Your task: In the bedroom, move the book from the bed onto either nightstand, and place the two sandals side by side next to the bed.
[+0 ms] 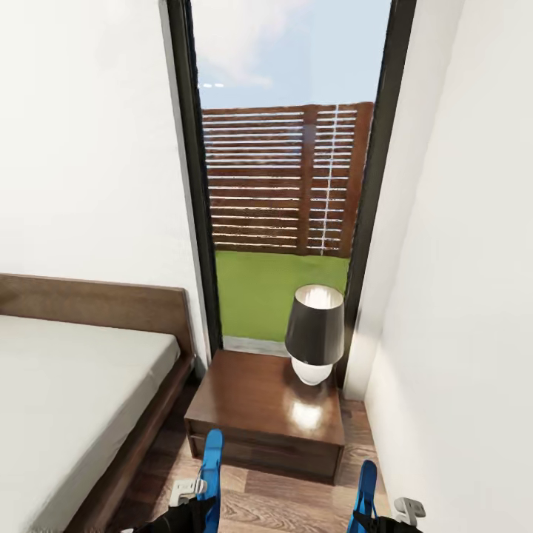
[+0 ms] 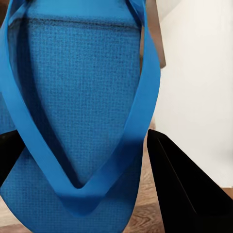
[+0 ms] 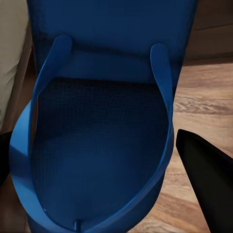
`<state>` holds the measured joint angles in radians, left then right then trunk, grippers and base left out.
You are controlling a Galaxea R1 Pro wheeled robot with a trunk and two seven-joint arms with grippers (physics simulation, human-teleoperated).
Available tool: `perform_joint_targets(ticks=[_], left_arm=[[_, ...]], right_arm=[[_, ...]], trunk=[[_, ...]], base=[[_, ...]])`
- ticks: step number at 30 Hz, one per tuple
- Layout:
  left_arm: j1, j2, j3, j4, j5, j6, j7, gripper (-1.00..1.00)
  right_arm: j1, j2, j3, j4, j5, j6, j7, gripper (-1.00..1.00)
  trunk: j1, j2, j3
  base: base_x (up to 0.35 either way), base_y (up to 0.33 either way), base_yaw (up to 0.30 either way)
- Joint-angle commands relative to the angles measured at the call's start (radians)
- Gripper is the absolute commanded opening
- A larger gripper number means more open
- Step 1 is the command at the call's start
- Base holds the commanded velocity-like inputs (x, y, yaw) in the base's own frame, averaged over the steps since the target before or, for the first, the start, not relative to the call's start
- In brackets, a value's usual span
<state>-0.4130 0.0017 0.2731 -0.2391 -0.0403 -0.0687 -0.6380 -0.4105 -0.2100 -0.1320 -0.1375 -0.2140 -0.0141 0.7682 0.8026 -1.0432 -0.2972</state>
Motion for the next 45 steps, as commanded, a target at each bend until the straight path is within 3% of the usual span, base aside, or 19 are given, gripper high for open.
perform_joint_targets(ticks=[1, 45], left_arm=[[-0.001, 0.000, 0.005, 0.001, -0.006, -0.005, -0.005, -1.00], [-0.001, -0.001, 0.005, 0.001, -0.006, -0.005, -0.004, -1.00]], right_arm=[[-0.001, 0.000, -0.005, 0.001, 0.001, -0.001, 0.003, -1.00], [-0.001, 0.000, -0.004, 0.001, 0.001, -0.001, 0.003, -1.00]], trunk=[[0.000, -0.001, -0.001], [0.000, -0.001, -0.001]], base=[[0.000, -0.123, 0.224], [0.000, -0.007, 0.227]])
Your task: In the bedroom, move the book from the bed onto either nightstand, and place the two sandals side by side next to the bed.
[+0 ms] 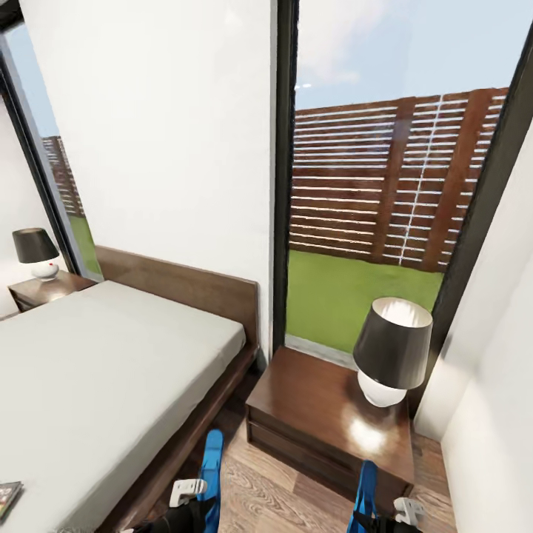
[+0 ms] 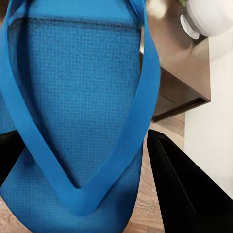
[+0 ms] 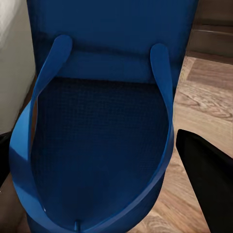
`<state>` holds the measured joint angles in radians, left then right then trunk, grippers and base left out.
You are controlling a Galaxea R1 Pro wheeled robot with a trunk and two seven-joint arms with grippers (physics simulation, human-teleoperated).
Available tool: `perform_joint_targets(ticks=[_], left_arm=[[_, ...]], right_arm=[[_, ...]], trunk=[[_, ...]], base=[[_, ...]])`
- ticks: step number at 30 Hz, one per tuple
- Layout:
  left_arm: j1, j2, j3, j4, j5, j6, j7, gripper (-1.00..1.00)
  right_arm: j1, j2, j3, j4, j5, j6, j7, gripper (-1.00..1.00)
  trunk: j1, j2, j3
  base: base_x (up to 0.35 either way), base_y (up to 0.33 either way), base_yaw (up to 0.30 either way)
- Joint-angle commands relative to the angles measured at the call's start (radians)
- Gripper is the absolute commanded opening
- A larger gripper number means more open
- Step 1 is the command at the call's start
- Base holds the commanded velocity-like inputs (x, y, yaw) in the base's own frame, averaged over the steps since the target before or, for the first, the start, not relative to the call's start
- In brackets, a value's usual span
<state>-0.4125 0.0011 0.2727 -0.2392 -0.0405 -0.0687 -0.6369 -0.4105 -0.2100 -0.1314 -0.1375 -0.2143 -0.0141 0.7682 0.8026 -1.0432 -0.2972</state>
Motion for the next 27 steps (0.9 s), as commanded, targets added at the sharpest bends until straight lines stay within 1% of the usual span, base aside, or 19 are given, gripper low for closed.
perform_joint_targets(ticks=[1, 5, 14, 20, 27], left_arm=[[-0.001, 0.000, 0.005, 0.001, -0.005, -0.005, -0.005, -1.00], [-0.002, -0.001, 0.005, 0.001, -0.005, -0.005, -0.004, -1.00], [-0.001, 0.000, 0.005, 0.001, -0.005, -0.005, -0.005, -1.00], [-0.001, 0.000, 0.005, 0.001, -0.005, -0.005, -0.005, -1.00], [-0.001, -0.001, 0.005, 0.001, -0.005, -0.005, -0.004, -1.00]], right_arm=[[-0.001, 0.000, -0.005, 0.001, 0.001, -0.001, 0.003, -1.00], [-0.001, 0.000, -0.005, 0.001, 0.001, -0.001, 0.003, -1.00], [-0.001, 0.000, -0.005, 0.001, 0.001, -0.001, 0.003, -1.00], [-0.001, 0.000, -0.005, 0.001, 0.001, -0.001, 0.003, -1.00], [-0.001, 0.000, -0.005, 0.001, 0.001, -0.001, 0.003, -1.00]], trunk=[[0.000, -0.001, -0.001], [0.000, -0.001, -0.001], [0.000, -0.001, -0.001], [0.000, -0.001, -0.001], [0.000, -0.001, -0.001]], base=[[0.014, -0.084, 0.233], [0.065, -0.125, 0.234], [0.007, -0.015, 0.234], [0.000, -0.140, 0.234], [0.000, -0.007, 0.234]])
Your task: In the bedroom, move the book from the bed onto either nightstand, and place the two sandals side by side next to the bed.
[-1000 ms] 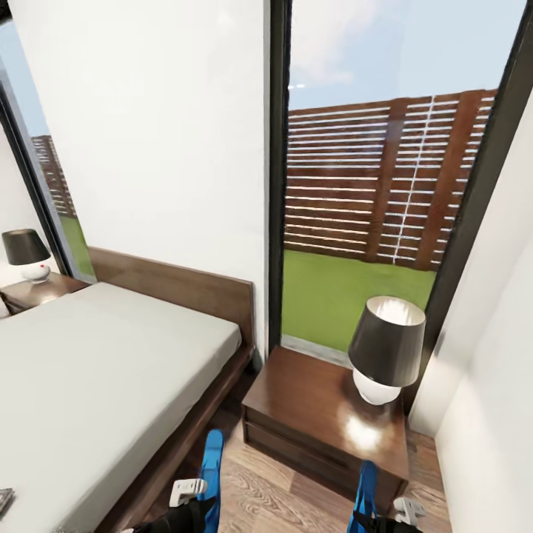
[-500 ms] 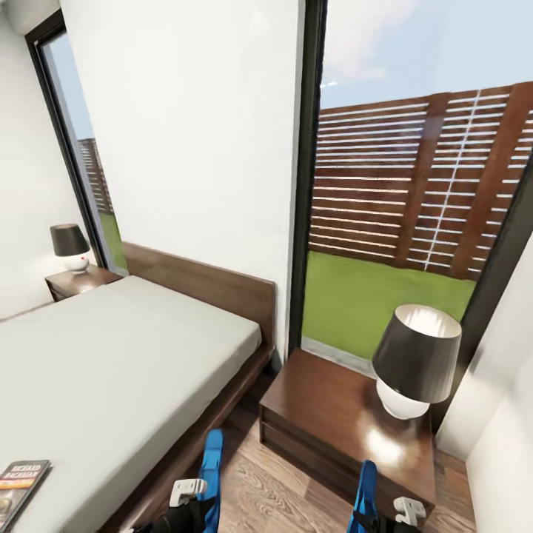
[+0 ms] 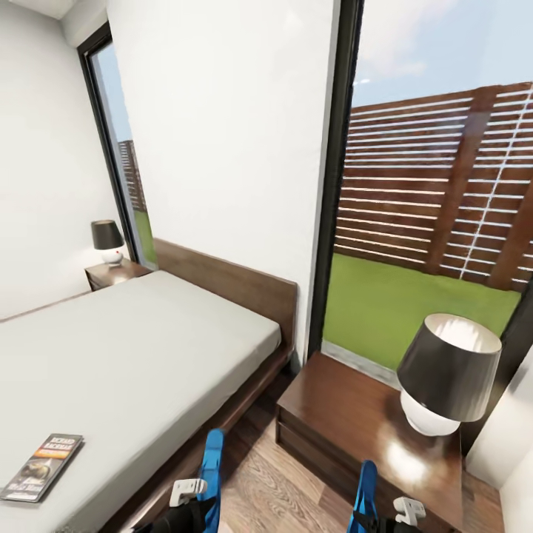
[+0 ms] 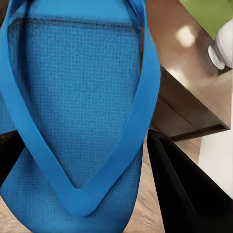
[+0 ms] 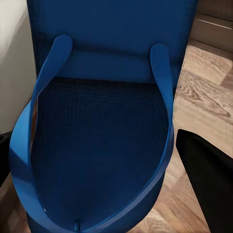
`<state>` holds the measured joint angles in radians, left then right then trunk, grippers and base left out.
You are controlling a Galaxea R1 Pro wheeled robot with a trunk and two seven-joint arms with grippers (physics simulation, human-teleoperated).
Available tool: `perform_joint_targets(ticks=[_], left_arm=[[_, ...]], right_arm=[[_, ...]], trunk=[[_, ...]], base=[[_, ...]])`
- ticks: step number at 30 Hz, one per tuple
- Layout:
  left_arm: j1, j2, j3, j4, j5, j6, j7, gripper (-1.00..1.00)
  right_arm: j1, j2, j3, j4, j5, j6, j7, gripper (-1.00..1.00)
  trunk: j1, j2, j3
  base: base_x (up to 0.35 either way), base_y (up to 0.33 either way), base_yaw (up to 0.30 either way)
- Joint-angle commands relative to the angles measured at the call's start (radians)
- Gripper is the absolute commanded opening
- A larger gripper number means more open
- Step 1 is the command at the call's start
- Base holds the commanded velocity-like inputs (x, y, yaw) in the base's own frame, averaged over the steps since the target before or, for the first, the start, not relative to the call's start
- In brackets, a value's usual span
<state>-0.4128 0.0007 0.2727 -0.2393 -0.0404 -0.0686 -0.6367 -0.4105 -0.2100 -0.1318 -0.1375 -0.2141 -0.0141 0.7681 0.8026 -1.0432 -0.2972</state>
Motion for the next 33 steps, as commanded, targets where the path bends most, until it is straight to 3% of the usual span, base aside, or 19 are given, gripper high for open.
perform_joint_targets(ticks=[1, 33], left_arm=[[-0.001, 0.000, 0.005, 0.002, -0.006, -0.005, -0.005, -1.00], [-0.001, -0.001, 0.005, 0.002, -0.006, -0.005, -0.005, -1.00]], right_arm=[[-0.001, 0.000, -0.005, 0.001, 0.001, -0.001, 0.004, -1.00], [-0.001, 0.000, -0.005, 0.001, 0.001, -0.001, 0.005, -1.00]], trunk=[[0.000, -0.001, -0.001], [0.000, -0.001, -0.001]], base=[[0.000, 0.000, 0.234], [0.000, -0.001, 0.234]])
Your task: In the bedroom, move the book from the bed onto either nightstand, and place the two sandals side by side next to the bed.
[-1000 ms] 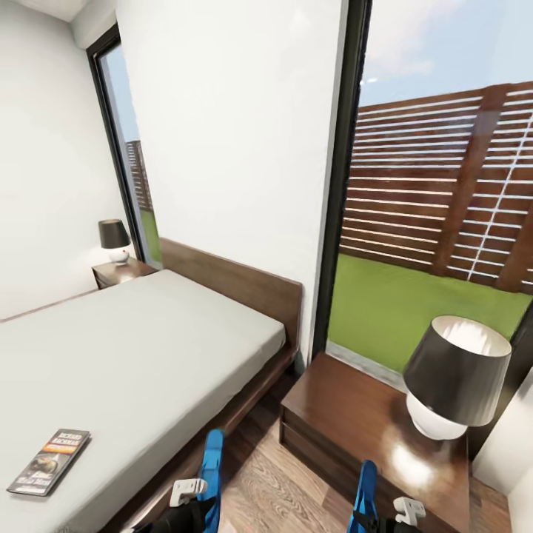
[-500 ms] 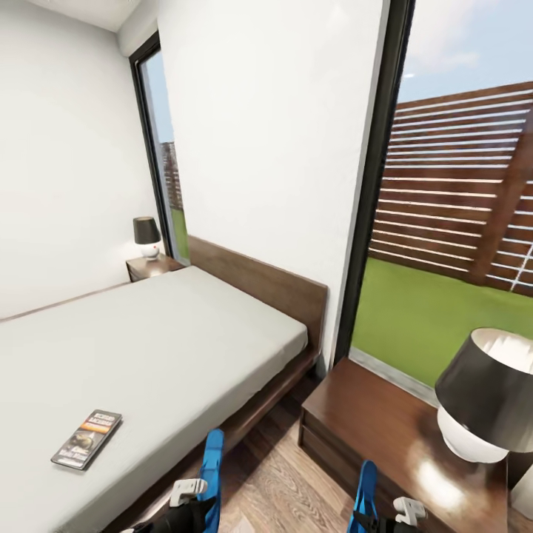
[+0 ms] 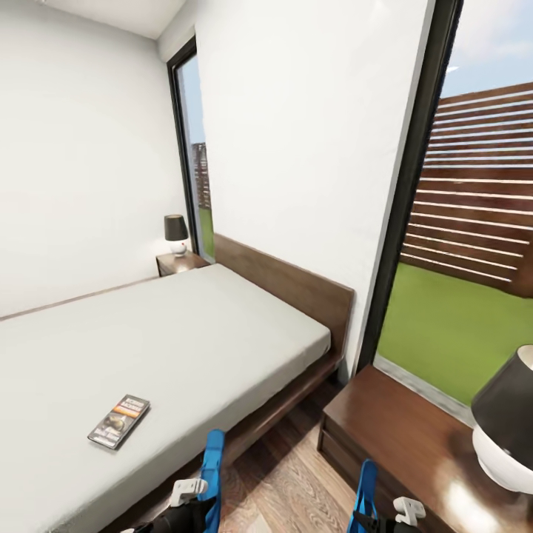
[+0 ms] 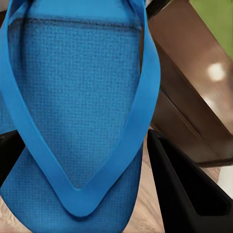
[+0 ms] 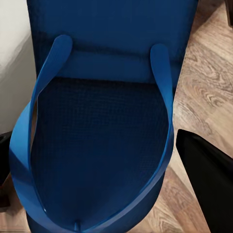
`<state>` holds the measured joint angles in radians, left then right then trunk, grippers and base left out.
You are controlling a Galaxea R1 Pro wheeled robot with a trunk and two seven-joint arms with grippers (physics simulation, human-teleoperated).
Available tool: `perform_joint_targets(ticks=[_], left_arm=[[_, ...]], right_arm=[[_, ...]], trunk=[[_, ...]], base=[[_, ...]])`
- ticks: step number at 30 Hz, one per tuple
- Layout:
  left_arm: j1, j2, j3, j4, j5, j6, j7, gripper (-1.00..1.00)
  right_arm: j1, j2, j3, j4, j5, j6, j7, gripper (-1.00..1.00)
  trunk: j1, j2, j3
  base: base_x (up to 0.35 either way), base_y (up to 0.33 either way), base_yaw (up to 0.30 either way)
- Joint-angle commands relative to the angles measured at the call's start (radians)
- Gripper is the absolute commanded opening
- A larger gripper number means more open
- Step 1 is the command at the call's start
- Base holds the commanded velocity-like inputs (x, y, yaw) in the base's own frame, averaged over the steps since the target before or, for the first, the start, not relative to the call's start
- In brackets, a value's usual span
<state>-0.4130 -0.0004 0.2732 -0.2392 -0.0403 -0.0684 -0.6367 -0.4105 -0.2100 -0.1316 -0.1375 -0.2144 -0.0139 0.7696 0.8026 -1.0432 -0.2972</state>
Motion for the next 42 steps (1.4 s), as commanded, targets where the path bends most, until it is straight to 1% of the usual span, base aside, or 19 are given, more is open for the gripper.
perform_joint_targets(ticks=[1, 8, 42], left_arm=[[-0.001, -0.001, 0.004, 0.001, -0.006, -0.005, -0.005, -1.00], [-0.001, -0.004, 0.004, 0.001, -0.006, -0.005, -0.004, -1.00], [-0.001, -0.004, 0.004, 0.001, -0.006, -0.005, -0.004, -1.00]], right_arm=[[-0.001, 0.000, -0.005, 0.001, 0.001, -0.001, 0.004, -1.00], [-0.001, 0.000, -0.005, 0.001, 0.001, 0.000, 0.004, -1.00], [-0.001, 0.000, -0.005, 0.001, 0.001, 0.000, 0.003, -1.00]], trunk=[[0.000, -0.001, -0.001], [0.000, -0.001, -0.001], [0.000, -0.001, -0.001]], base=[[0.000, -0.056, 0.235], [0.000, -0.052, 0.235], [0.000, 0.000, 0.236]])
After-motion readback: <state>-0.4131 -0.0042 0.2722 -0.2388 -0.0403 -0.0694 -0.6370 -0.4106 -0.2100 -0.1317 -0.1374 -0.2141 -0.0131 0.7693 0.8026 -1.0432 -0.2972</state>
